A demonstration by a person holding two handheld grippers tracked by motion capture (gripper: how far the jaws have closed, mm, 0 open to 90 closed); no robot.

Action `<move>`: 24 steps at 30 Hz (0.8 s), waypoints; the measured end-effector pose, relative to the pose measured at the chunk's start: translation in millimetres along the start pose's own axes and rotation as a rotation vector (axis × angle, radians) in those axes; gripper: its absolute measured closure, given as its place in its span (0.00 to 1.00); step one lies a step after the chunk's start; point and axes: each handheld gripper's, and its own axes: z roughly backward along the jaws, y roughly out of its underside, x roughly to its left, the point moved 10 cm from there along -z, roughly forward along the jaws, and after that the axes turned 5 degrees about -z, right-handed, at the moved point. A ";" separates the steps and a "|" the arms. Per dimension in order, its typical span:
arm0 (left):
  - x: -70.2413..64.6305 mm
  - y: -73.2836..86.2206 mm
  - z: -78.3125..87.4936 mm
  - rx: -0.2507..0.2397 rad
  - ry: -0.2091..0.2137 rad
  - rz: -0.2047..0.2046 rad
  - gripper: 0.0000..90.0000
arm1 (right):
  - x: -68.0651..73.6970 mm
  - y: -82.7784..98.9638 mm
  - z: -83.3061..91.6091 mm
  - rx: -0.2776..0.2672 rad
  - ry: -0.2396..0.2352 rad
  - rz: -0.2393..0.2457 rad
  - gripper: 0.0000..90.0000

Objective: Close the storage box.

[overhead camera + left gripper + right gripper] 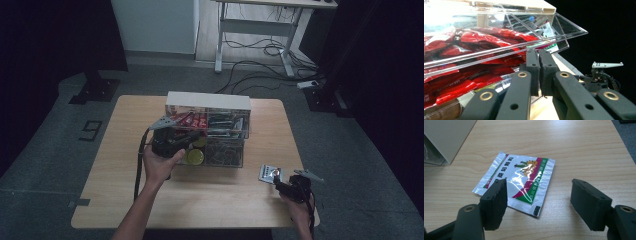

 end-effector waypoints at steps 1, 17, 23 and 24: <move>-0.8 -0.1 0.8 -0.004 -0.003 -0.004 0.94 | -0.2 0.0 0.1 -0.001 0.000 0.000 0.33; -2.1 18.5 9.4 -0.013 -0.082 -0.108 0.51 | 7.8 -4.7 5.8 -0.044 -0.054 0.008 0.33; 1.8 35.7 13.6 -0.017 -0.110 -0.118 0.49 | 11.9 -5.8 9.0 -0.055 -0.081 0.020 0.33; 2.2 38.8 14.4 -0.015 -0.113 -0.121 0.48 | 12.6 -5.9 9.3 -0.057 -0.085 0.023 0.33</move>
